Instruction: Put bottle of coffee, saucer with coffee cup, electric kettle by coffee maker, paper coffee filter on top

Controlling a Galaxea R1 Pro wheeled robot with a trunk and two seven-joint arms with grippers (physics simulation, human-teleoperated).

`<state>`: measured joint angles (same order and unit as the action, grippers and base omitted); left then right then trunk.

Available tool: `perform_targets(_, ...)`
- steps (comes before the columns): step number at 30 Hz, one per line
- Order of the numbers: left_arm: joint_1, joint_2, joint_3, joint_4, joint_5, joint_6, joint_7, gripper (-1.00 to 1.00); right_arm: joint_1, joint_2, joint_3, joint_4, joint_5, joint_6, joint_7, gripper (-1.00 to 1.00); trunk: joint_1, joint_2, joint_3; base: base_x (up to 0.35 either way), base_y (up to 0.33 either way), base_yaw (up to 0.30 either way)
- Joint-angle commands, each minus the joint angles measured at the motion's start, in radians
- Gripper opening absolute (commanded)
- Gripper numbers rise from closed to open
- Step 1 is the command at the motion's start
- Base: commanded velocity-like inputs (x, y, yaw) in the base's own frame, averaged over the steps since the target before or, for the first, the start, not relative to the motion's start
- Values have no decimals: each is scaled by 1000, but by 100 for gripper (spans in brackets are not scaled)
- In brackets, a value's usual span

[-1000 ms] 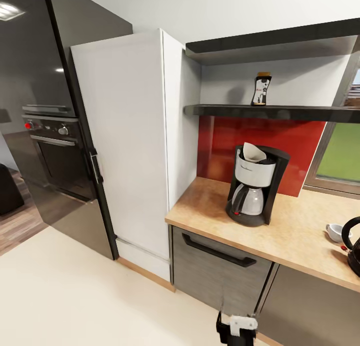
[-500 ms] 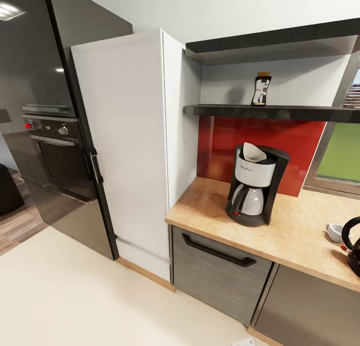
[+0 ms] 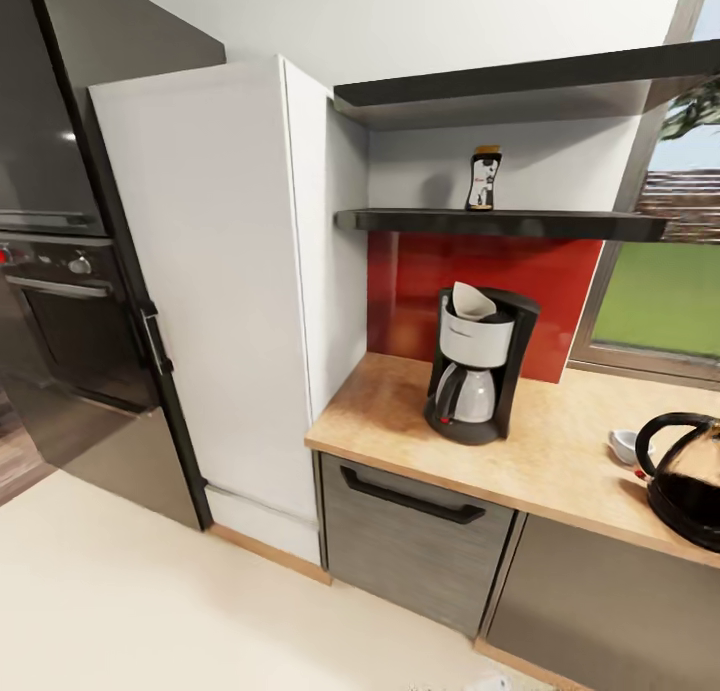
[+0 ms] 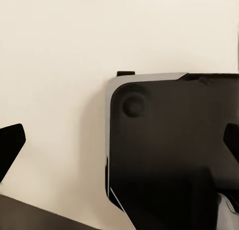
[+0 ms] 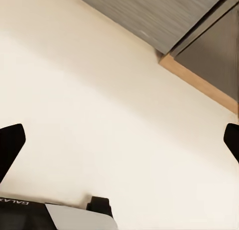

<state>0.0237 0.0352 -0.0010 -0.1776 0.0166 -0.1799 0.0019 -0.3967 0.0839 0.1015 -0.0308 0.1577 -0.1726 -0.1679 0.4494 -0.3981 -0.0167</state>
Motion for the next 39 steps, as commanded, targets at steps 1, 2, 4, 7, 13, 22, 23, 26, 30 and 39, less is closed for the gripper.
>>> perform_targets(1,0,0,0,-2,2,-1,0,100,-1,0,7,2,5,-1,-7,100,1,-2,-2,0,0,-296)
perform_targets(2,0,0,0,-2,2,-1,0,100,-1,0,7,2,5,-1,-7,100,1,-2,-2,0,0,-298)
perform_targets(4,-1,0,0,-2,2,-1,0,100,-1,0,7,2,5,-1,-6,100,1,-2,-2,0,0,-298)
perform_targets(7,-4,0,0,-2,2,-1,0,100,-1,-1,7,2,5,-1,-6,100,1,-2,-2,0,0,-299)
perform_targets(13,-5,-2,0,-7,2,-1,0,100,-1,-1,7,3,5,0,-7,100,1,-2,-2,0,0,-300)
perform_targets(22,-4,-3,0,-9,2,-1,0,100,-1,-1,7,3,7,59,-8,100,1,-2,-2,0,0,-300)
perform_targets(23,-4,-3,0,-10,2,-1,0,100,-1,-1,7,3,7,62,-8,100,1,-2,-2,0,0,-300)
perform_targets(26,-6,-3,0,-10,2,0,0,100,-1,-1,7,3,7,74,-7,100,1,-2,-2,0,138,-300)
perform_targets(30,-8,-3,0,-11,2,0,0,100,-1,-2,7,2,6,77,-6,100,1,-2,-2,0,261,-300)
perform_targets(39,-13,0,-5,-20,-6,-1,-5,100,-1,-3,-17,2,5,77,-5,100,1,-2,-2,0,184,-300)
